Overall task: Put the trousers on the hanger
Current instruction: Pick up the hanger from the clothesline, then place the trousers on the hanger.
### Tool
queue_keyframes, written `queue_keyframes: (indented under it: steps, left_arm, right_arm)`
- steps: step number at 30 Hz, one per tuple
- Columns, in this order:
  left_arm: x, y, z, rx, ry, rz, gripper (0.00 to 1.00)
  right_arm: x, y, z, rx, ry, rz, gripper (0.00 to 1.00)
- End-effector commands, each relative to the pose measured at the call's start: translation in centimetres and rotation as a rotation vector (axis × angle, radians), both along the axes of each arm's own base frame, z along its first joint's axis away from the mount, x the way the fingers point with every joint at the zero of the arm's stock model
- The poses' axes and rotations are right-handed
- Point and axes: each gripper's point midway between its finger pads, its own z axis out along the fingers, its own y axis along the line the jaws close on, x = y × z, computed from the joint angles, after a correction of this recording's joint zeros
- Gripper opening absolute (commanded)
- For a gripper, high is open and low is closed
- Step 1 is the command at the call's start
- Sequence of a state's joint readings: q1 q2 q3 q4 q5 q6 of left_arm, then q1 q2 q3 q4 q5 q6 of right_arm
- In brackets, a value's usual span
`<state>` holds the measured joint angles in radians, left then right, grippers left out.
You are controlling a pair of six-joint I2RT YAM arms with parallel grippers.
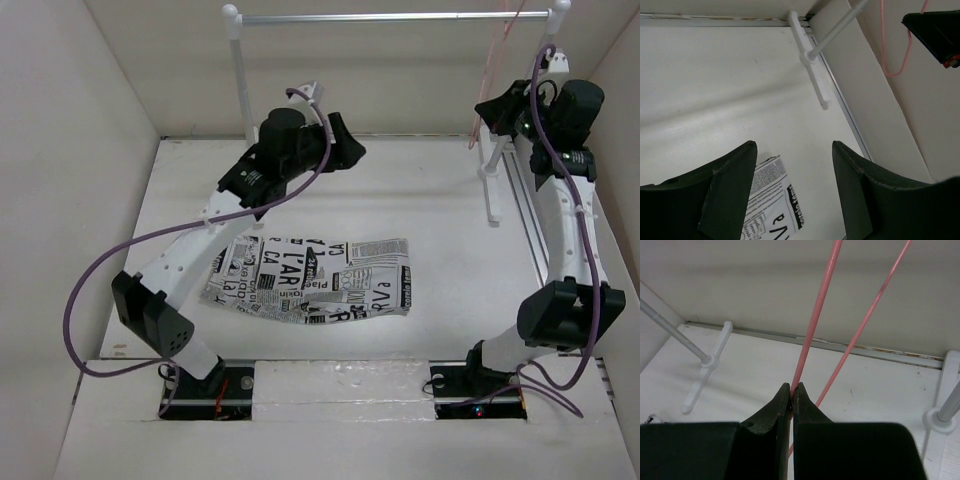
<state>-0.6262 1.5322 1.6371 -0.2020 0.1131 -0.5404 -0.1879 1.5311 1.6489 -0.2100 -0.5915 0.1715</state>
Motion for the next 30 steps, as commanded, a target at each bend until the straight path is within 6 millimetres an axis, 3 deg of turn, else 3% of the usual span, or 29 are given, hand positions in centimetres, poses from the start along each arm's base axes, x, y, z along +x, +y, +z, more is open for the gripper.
queue_keyframes:
  steps: [1, 3, 4, 5, 6, 9, 10, 11, 15, 20, 25, 27, 30]
  left_arm:
    - [-0.9, -2.6, 2.3, -0.021, -0.028, -0.092, 0.58]
    - [-0.9, -4.2, 2.1, -0.02, -0.02, -0.123, 0.59]
    - [-1.6, -5.1, 3.7, -0.039, -0.043, -0.149, 0.6]
    - [-1.5, -6.1, 3.3, -0.034, -0.036, -0.165, 0.61]
    - [-1.9, -6.7, 3.8, -0.038, -0.042, -0.18, 0.61]
    - [-2.6, -9.2, 5.1, -0.054, -0.067, -0.218, 0.64]
    - [-2.5, -10.9, 3.7, -0.041, -0.046, -0.239, 0.64]
    - [-2.5, -11.0, 3.7, -0.044, -0.043, -0.238, 0.64]
    - [-3.3, -14.4, 2.4, -0.03, -0.033, -0.277, 0.66]
    - [-1.0, -17.3, -0.9, 0.019, -0.012, -0.224, 0.67]
    - [0.2, -19.2, -3.6, 0.009, 0.017, -0.202, 0.65]
    - [0.6, -19.3, -3.2, -0.006, 0.004, -0.188, 0.64]
    - [1.4, -19.4, -4.5, 0.024, 0.008, -0.132, 0.58]
  right_arm:
    - [-1.5, -0.2, 0.9, -0.065, -0.018, 0.023, 0.0]
    - [-2.5, 0.0, -0.7, -0.094, 0.022, 0.012, 0.0]
    - [-2.9, -0.1, -1.5, -0.099, 0.041, 0.007, 0.0]
    - [-3.3, 0.1, -2.5, -0.097, 0.063, 0.018, 0.0]
    - [-4.0, 0.6, -4.2, -0.099, 0.098, 0.034, 0.0]
    - [-5.7, 1.3, -6.8, -0.145, 0.151, 0.053, 0.0]
    - [-7.3, 1.5, -8.7, -0.163, 0.191, 0.043, 0.0]
    - [-7.5, 1.5, -9.0, -0.161, 0.203, 0.044, 0.0]
    - [-10.3, 2.0, -12.2, -0.19, 0.262, 0.067, 0.0]
    - [-14.1, 4.6, -15.5, -0.256, 0.348, 0.113, 0.0]
    - [-15.8, 6.2, -16.3, -0.221, 0.345, 0.131, 0.0]
    - [-16.4, 7.0, -16.7, -0.24, 0.362, 0.151, 0.0]
    - [-16.8, 7.1, -16.9, -0.251, 0.375, 0.143, 0.0]
